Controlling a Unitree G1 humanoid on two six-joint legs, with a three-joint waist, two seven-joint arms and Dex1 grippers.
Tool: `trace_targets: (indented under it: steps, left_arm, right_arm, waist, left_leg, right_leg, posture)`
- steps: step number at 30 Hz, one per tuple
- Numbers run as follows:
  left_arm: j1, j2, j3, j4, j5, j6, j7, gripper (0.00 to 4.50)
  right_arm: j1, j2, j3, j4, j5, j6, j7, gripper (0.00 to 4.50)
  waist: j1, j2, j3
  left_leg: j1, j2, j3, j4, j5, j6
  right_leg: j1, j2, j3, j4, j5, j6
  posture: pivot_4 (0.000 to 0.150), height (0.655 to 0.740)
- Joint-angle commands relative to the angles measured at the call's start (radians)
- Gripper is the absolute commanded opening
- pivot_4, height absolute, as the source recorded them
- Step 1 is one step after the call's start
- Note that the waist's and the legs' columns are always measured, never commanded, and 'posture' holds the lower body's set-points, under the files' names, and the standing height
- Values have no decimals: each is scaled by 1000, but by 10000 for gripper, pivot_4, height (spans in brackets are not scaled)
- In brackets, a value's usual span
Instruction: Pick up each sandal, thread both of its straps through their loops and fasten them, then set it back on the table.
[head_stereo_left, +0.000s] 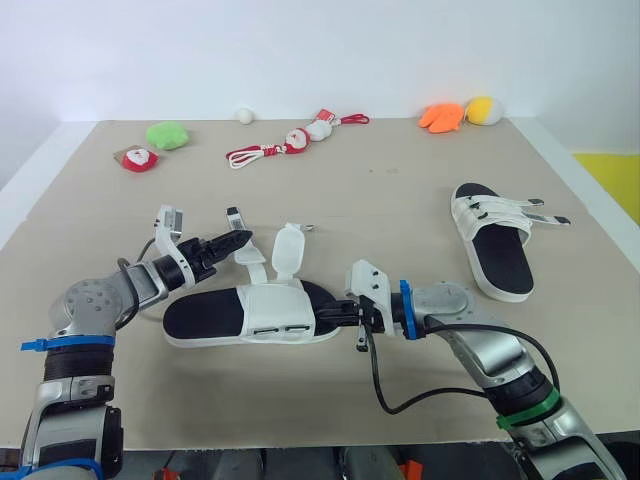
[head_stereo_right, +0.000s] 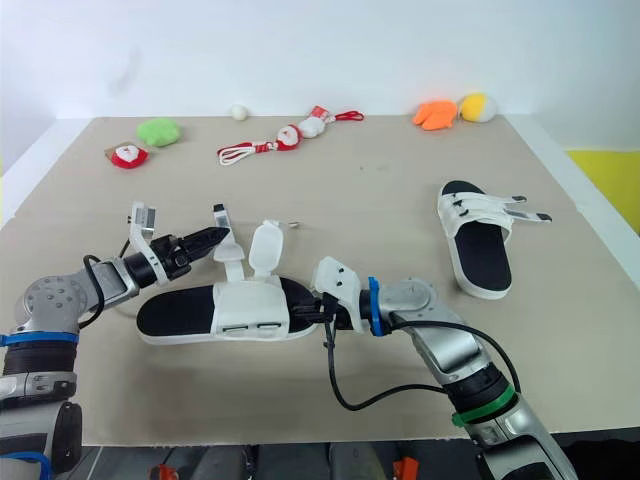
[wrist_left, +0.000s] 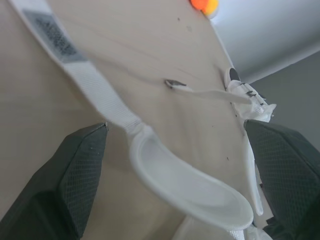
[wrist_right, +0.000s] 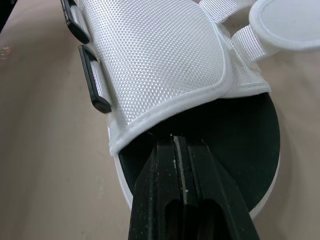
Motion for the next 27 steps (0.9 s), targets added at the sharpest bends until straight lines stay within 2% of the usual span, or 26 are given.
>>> trace_targets:
  steps: [1, 9, 13, 25, 27]
  left_arm:
    - [0, -1, 53, -10, -4, 45, 19, 45000]
    - [-69, -72, 111, 89, -10, 150, 69, 45000]
    - [-139, -117, 139, 190, 29, 120, 87, 45000]
    - [-289, -148, 154, 476, 197, -50, -8, 45000]
    - [-306, -147, 160, 519, 226, -81, -11, 39635]
  right_arm:
    - [2, 8, 3, -48, -2, 0, -6, 1171]
    - [-7, 28, 7, -45, -9, 0, -7, 1171]
    - [-5, 33, 8, -47, -14, 0, -7, 1171]
    - [8, 23, 3, -74, -19, 12, -18, 1171]
    - [9, 23, 2, -78, -19, 13, -20, 0]
  waist:
    - [0, 0, 0]
    - [4, 0, 0]
    - [4, -1, 0]
    - [4, -1, 0]
    - [4, -1, 0]
  left_leg:
    - [0, 0, 0, 0, 0, 0]
    - [0, -1, 0, 0, 2, -3]
    - [0, -1, 0, 0, 4, -6]
    - [0, -1, 0, 0, 4, -7]
    - [0, -1, 0, 0, 4, -8]
  right_leg:
    - [0, 0, 0, 0, 0, 0]
    - [0, 0, 0, 0, 1, 1]
    - [1, 0, 0, 0, 2, 2]
    - [0, -1, 0, 0, 3, 2]
    - [0, -1, 0, 0, 3, 2]
  posture:
    - [1500, 7400]
    - [1500, 7400]
    - [1500, 7400]
    - [1500, 7400]
    - [1500, 7400]
